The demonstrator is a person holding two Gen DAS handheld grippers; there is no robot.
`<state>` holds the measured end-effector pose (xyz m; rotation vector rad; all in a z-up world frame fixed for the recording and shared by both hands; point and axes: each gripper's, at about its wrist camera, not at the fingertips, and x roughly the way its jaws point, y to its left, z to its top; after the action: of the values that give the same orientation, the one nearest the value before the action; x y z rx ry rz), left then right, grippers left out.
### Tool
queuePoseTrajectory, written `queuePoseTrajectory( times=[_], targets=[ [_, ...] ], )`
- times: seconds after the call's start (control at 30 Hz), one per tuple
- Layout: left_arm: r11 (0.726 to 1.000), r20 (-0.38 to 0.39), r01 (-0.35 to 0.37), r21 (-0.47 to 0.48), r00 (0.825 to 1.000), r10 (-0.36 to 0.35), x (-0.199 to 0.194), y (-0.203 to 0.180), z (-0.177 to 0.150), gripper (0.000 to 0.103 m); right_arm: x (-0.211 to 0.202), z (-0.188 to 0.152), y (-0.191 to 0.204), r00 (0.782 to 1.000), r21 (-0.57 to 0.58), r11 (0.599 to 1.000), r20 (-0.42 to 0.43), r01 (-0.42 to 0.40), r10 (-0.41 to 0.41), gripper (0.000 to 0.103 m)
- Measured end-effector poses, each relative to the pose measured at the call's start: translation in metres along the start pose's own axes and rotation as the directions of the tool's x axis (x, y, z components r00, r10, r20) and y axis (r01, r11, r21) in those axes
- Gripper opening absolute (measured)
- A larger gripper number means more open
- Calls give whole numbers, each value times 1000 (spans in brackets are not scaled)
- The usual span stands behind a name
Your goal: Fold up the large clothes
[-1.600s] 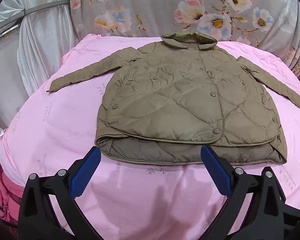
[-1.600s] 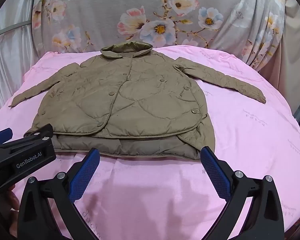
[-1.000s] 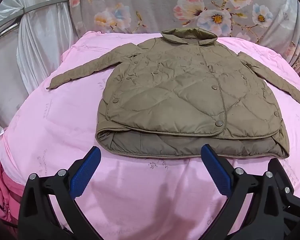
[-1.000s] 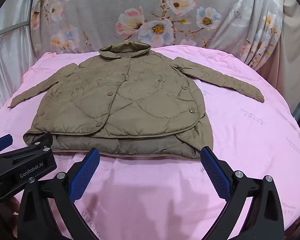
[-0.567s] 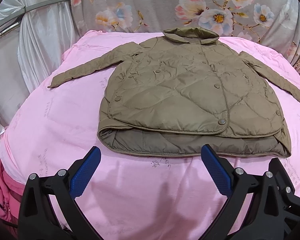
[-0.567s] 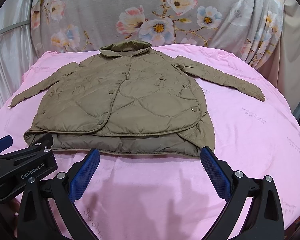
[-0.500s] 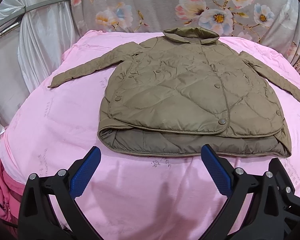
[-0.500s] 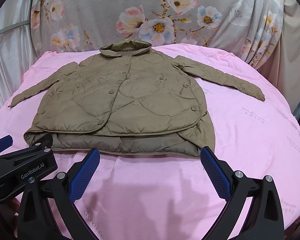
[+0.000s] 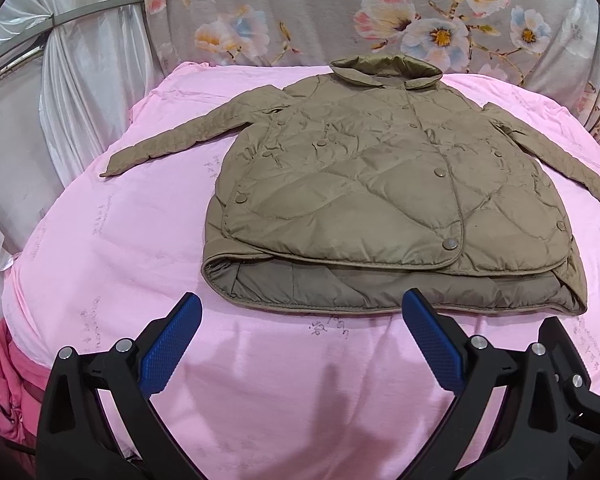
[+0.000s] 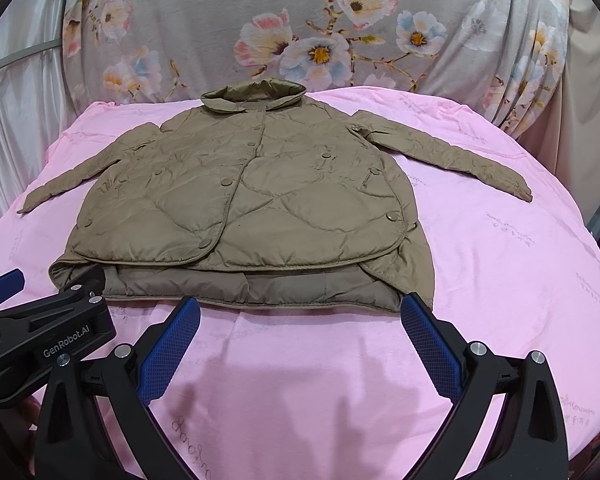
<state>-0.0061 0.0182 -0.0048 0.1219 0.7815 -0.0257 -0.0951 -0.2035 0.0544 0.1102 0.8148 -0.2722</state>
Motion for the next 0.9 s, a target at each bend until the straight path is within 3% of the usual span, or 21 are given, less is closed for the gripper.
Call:
queuePoseTrajectory(
  times=[0.9],
  targets=[
    [1000, -9, -10, 0, 1000, 10, 3, 9, -3, 98, 3, -2, 3, 1000, 14, 1000, 2, 5, -5, 98]
  ],
)
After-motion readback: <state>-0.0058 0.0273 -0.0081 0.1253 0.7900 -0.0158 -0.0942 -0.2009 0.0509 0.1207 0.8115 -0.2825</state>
